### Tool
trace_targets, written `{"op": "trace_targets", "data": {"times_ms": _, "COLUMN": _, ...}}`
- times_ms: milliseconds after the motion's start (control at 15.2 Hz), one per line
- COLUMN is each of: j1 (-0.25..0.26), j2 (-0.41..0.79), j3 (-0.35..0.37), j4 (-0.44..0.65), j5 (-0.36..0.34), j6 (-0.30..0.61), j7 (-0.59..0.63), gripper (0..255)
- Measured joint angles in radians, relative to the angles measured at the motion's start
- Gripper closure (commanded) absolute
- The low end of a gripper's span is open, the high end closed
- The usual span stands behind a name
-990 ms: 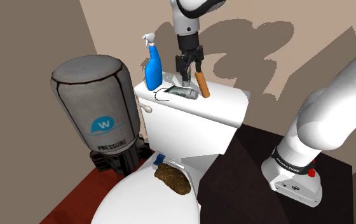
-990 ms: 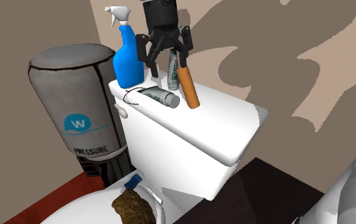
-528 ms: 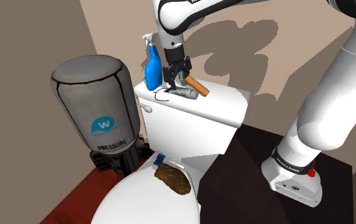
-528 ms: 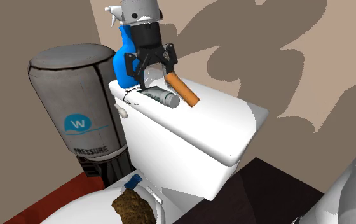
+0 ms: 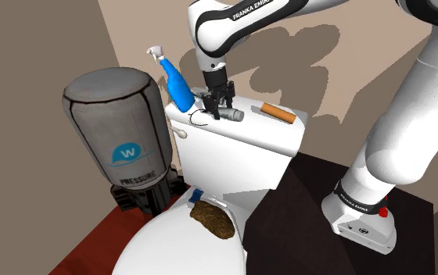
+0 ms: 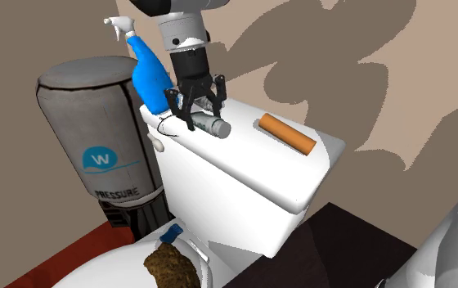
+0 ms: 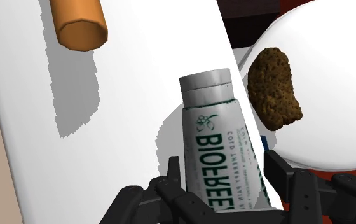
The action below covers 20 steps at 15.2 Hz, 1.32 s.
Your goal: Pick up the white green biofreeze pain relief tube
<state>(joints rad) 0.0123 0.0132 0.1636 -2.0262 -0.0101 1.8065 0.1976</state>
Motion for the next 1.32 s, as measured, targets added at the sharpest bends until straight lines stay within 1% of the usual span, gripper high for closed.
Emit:
{"op": "trace_targets", "data": {"times_ms": 594, "j1": 0.0, "j2": -0.004, "j3": 0.0, "j4": -0.001, "j5": 0.001, "j6": -0.004, "j7": -0.001, "gripper": 255}}
{"op": "trace_targets", "data": {"times_ms": 1320, "j1": 0.0, "j2": -0.03, "j3": 0.0, "j4": 0.106, "j5": 0.005, "j6": -0.136, "j7": -0.003, "gripper": 255}}
